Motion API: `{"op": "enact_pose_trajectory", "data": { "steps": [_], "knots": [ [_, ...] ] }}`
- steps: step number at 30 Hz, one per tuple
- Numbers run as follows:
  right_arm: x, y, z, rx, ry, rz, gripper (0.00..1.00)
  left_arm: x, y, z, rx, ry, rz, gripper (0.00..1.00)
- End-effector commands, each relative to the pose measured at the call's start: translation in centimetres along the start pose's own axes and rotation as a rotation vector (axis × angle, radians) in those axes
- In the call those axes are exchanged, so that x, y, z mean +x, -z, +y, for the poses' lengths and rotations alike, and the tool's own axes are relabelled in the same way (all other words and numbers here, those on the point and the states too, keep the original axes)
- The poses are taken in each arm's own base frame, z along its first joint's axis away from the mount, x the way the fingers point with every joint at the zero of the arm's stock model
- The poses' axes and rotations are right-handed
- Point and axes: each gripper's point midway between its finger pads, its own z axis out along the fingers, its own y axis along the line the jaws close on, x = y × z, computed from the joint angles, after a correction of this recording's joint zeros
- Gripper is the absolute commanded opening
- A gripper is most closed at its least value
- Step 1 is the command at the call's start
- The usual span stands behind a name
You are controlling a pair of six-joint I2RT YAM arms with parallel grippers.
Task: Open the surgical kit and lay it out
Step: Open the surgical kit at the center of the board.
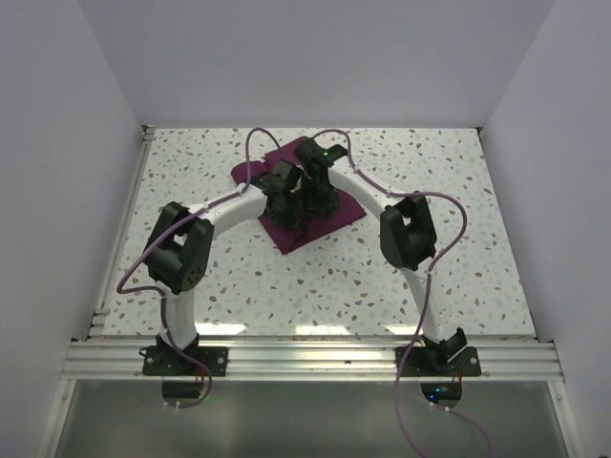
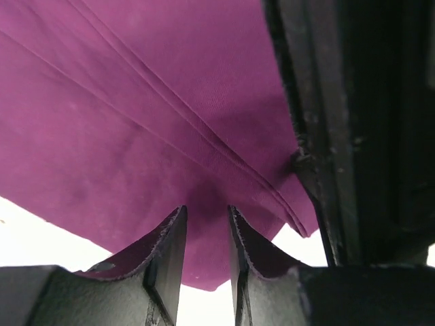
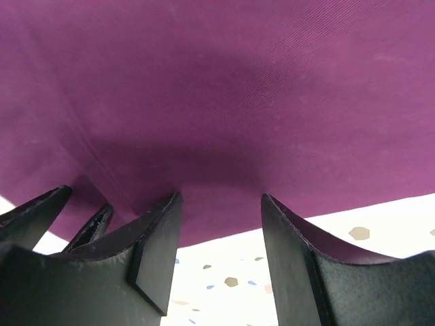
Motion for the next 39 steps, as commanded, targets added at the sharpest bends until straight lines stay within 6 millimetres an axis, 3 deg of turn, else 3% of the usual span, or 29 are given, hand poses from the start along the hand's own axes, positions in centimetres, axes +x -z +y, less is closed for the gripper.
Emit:
{"op": "enact_pose_trajectory", "data": {
  "steps": [1,6,9,16,19,30,33,39],
  "knots": [
    [0.9,0.6,3.7,-0.131,0.04,0.013,0.55,1.2,-1.6,-0.3,-0.013,0.017,0.006,0.33],
    [1.5,1.1,4.5,-0.175,0.04,0.026,0.55,4.6,-3.0,0.7,-0.027,0.029,0.058,0.33],
    [1.8,2.1,5.6,-0.229,0.046,0.026,0.55,6.5,-3.8,2.2,-0.089,0.044,0.096,0.22],
    [2.3,3.3,7.3,-0.301,0.065,0.021,0.59,7.2,-3.2,7.1,-0.12,0.183,0.08,0.16],
    [2.9,2.8,7.7,-0.305,0.074,0.034,0.6,7.6,-3.2,8.9,-0.125,0.216,0.089,0.15],
    [4.4,-0.9,9.4,-0.244,0.113,0.068,0.5,7.1,-3.3,7.9,-0.06,0.201,0.099,0.13],
    [4.1,-1.9,9.8,-0.206,0.128,0.056,0.42,7.0,-3.1,7.7,-0.048,0.2,0.094,0.12],
    [3.6,-3.5,8.3,-0.08,0.114,0.021,0.25,6.6,-2.4,7.3,-0.023,0.195,0.08,0.11]
  ]
}}
